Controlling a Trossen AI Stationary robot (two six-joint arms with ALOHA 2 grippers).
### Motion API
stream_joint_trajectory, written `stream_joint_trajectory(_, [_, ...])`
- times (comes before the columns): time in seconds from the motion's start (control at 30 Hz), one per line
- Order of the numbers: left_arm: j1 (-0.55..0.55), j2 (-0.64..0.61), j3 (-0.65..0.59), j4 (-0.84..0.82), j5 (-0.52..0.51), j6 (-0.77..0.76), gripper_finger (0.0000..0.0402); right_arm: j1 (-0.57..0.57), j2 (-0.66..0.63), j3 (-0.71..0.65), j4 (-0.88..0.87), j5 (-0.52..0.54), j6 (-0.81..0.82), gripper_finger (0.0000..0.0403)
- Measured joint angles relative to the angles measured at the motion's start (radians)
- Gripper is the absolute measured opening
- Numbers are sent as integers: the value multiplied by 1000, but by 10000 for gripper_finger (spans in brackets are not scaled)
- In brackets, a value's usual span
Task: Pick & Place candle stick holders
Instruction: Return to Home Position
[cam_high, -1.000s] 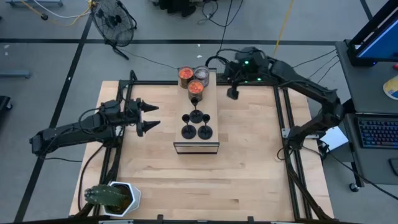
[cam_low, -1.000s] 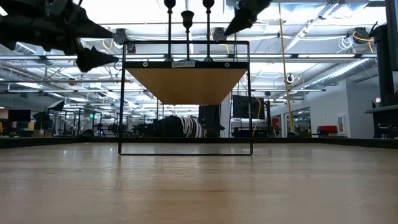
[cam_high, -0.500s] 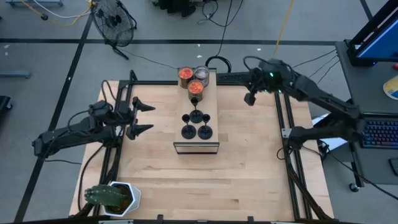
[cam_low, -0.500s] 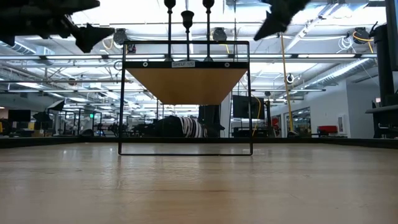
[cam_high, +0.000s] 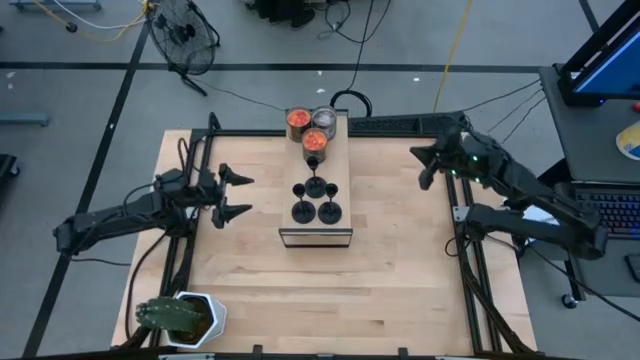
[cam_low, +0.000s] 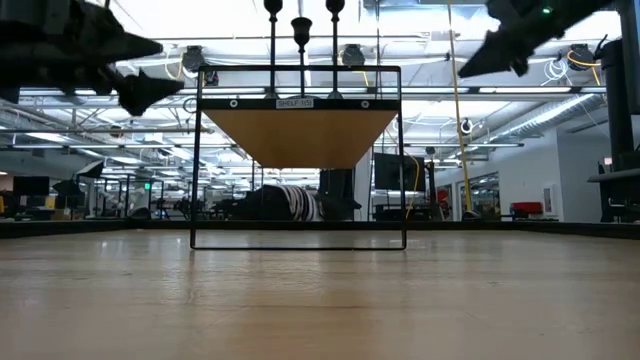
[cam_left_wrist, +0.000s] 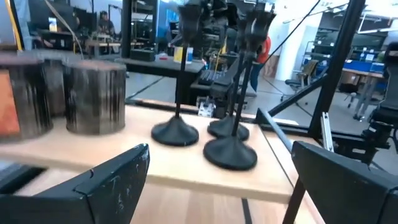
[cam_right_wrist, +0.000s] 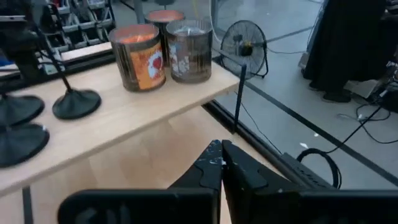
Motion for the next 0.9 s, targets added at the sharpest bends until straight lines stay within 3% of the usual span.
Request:
stream_joint_trajectory(0.5, [0,-84,-113,5,44,-31,397,0,-395,-303,-8,0,171,0])
stream_joint_trajectory(0.77, [0,-88,-114,-25,57,1,397,0,-472,-420,-3,1,167,0])
stream_joint_trajectory(0.9, [0,-88,-114,-26,69,0,397,0,-487,-455,91,-3,228,0])
